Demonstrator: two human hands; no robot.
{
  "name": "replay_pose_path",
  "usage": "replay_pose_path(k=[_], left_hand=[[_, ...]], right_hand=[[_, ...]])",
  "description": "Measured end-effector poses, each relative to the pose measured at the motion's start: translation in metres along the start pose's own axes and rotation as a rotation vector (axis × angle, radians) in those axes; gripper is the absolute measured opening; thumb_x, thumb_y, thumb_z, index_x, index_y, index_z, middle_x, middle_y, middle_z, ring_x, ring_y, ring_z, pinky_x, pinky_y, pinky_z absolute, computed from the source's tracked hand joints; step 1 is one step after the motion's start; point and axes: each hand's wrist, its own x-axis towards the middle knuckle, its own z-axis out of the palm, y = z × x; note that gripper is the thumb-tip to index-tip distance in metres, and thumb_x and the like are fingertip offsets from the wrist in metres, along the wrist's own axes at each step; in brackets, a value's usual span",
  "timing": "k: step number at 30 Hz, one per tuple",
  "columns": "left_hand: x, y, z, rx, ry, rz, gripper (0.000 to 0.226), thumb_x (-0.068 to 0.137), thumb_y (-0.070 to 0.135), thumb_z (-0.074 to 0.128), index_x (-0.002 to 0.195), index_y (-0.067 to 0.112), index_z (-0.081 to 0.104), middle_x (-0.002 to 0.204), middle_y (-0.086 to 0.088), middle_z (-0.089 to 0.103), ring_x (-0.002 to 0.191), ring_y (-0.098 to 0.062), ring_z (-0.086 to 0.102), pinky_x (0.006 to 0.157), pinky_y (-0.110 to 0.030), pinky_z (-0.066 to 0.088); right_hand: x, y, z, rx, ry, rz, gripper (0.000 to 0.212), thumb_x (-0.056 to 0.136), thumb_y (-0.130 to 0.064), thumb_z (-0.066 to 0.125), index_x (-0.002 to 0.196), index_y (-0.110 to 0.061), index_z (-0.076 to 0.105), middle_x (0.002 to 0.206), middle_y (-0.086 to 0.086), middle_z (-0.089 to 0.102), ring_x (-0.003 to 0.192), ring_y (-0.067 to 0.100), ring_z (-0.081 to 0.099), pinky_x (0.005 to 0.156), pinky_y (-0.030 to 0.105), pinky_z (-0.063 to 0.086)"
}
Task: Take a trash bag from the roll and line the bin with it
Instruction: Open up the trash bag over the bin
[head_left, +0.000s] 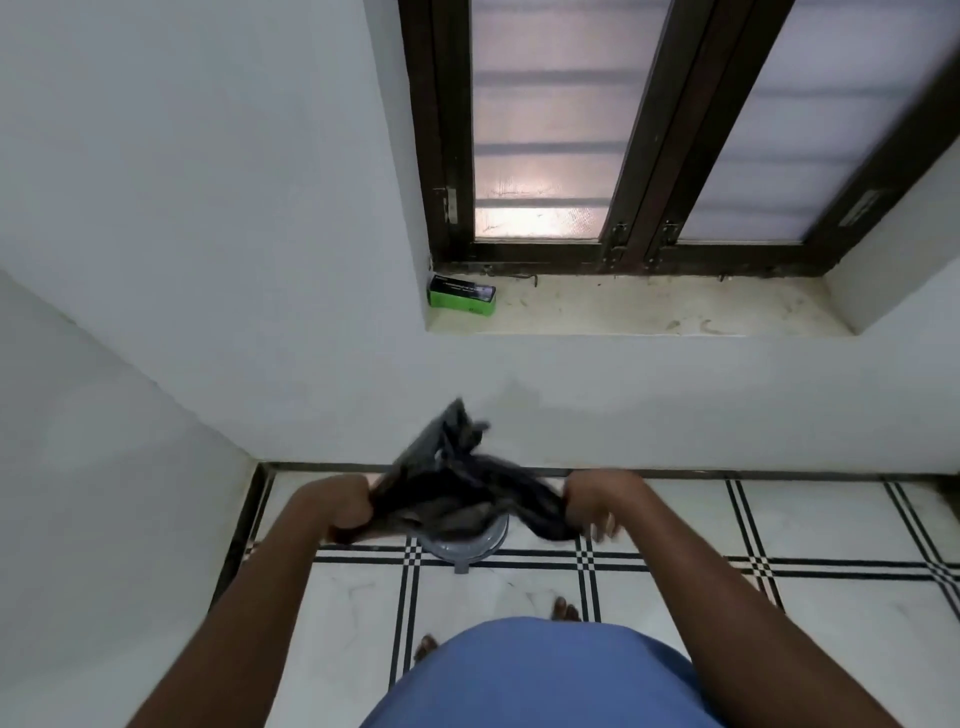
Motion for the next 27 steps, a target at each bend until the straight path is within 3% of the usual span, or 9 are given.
replay_pose_path(k=[2,4,7,12,14,18,22,24,27], left_hand=[[0.005,-0.012,0.01,-0.199,-0.11,-0.091,0.02,0.099,0.019,0.057,0.085,0.013,0.07,0.089,-0.01,0.074,0.098,-0.034,0.08,0.056,-0.028,0.056],[0.008,-0.016,0.002,-0.507,0.073,-0.094,0.015,0.098,0.017,0.062,0.089,0.012,0.074,0.094,-0.011,0.078,0.086,-0.03,0.078,0.059,-0.032,0.061],[-0.007,-0.002,-0.033,-0.727,0.445,0.076,0.013,0.091,0.023,0.07,0.09,0.024,0.083,0.098,0.001,0.082,0.096,-0.021,0.076,0.087,-0.035,0.061],[-0.057,0.059,-0.078,-0.804,0.312,0.473,0.021,0.101,0.012,0.071,0.109,0.028,0.082,0.108,0.007,0.082,0.096,0.002,0.075,0.086,-0.011,0.054],[-0.067,0.071,-0.084,-0.863,0.285,0.561,0.026,0.099,0.001,0.069,0.114,0.02,0.08,0.107,0.004,0.083,0.09,-0.008,0.079,0.078,-0.015,0.058],[-0.067,0.059,-0.089,-0.922,0.341,0.478,0.027,0.088,0.004,0.086,0.107,0.016,0.071,0.086,0.0,0.079,0.057,-0.023,0.068,0.057,-0.027,0.054],[-0.048,0.027,-0.083,-0.298,0.525,0.139,0.015,0.086,0.029,0.084,0.085,0.024,0.07,0.077,0.007,0.067,0.08,-0.02,0.071,0.061,-0.028,0.044],[-0.042,0.018,-0.078,-0.35,0.57,0.107,0.011,0.09,0.03,0.076,0.082,0.023,0.075,0.081,0.003,0.07,0.088,-0.027,0.071,0.069,-0.033,0.049],[-0.04,0.011,-0.075,-0.639,0.585,0.156,0.011,0.092,0.031,0.07,0.092,0.027,0.081,0.094,0.005,0.077,0.095,-0.023,0.07,0.083,-0.036,0.051]], right_hand=[[0.004,0.009,0.009,0.161,-0.139,0.026,0.024,0.108,-0.017,0.064,0.12,-0.002,0.078,0.084,0.008,0.079,0.081,0.025,0.083,0.08,0.037,0.069],[0.005,0.009,0.0,0.382,0.125,-0.08,0.021,0.107,-0.014,0.059,0.116,-0.011,0.078,0.078,0.007,0.075,0.062,0.018,0.075,0.065,0.032,0.065],[-0.009,-0.007,-0.027,0.493,0.483,-0.167,0.018,0.1,-0.03,0.072,0.117,-0.025,0.077,0.098,0.0,0.078,0.079,0.018,0.076,0.078,0.035,0.064],[-0.05,-0.08,-0.039,0.675,0.374,-0.541,0.109,0.071,-0.067,0.097,0.162,-0.049,0.041,0.145,-0.018,0.058,0.126,0.006,0.061,0.101,0.032,0.057],[-0.047,-0.101,-0.031,0.628,0.41,-0.634,0.097,0.083,-0.055,0.093,0.164,-0.041,0.042,0.144,-0.019,0.059,0.123,0.003,0.062,0.101,0.027,0.055],[-0.025,-0.101,-0.029,0.465,0.734,-0.591,0.021,0.102,-0.014,0.069,0.121,-0.016,0.077,0.112,0.0,0.078,0.101,0.021,0.071,0.093,0.042,0.059],[-0.027,-0.077,-0.036,0.57,0.758,-0.49,0.028,0.112,-0.01,0.053,0.12,-0.024,0.076,0.099,-0.003,0.075,0.07,0.003,0.062,0.069,0.023,0.05],[-0.026,-0.066,-0.038,0.651,0.744,-0.43,0.028,0.115,-0.015,0.049,0.12,-0.027,0.073,0.093,0.003,0.075,0.062,0.006,0.056,0.062,0.028,0.046],[-0.032,-0.061,-0.043,0.903,0.619,-0.343,0.026,0.116,-0.024,0.049,0.119,-0.023,0.074,0.103,0.004,0.076,0.083,0.014,0.07,0.074,0.027,0.05]])
